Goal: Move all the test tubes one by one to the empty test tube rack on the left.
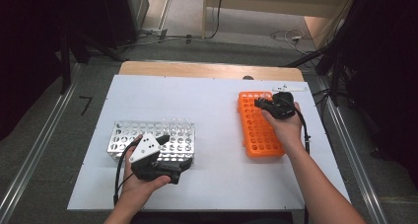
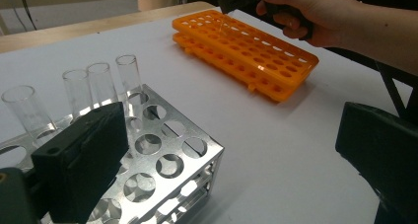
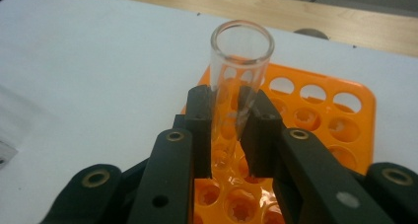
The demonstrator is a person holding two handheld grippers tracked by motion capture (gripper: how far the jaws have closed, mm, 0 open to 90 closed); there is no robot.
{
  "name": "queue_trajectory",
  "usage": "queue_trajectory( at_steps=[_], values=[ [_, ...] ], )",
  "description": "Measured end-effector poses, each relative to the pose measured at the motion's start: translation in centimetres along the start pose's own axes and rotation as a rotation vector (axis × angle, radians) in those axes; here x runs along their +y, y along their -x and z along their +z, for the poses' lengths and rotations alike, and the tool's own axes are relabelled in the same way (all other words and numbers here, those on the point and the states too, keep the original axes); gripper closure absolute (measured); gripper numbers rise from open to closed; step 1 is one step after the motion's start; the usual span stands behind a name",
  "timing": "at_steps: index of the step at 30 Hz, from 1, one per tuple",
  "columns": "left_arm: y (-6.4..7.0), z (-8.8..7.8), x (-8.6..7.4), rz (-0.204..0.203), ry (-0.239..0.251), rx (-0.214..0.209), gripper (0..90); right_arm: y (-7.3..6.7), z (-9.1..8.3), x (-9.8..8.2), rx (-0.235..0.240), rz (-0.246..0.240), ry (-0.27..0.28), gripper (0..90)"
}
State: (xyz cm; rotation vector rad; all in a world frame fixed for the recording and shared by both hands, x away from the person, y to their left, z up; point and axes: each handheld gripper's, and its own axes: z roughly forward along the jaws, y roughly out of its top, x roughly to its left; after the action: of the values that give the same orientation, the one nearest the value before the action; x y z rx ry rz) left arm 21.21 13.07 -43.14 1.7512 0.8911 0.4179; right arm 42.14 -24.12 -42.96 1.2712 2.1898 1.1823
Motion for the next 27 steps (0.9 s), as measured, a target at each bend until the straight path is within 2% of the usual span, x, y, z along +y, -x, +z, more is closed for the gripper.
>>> queue_trajectory(
  at_steps=[9, 16, 27],
  values=[
    [0.2, 0.2, 0.1, 0.007, 0.0, -0.009, 0.0, -0.7, -2.9, 0.4, 0.042, -0.048, 0.051, 73.3],
    [0.5, 0.3, 0.2, 0.008, 0.003, -0.016, 0.0, -2.4, -4.9, -0.1, 0.102, -0.098, 0.08, 73.3],
    [0.9, 0.6, 0.3, 0.017, -0.002, -0.029, 0.0, -5.1, -7.0, -2.1, 0.193, -0.16, 0.081, 73.3]
  ],
)
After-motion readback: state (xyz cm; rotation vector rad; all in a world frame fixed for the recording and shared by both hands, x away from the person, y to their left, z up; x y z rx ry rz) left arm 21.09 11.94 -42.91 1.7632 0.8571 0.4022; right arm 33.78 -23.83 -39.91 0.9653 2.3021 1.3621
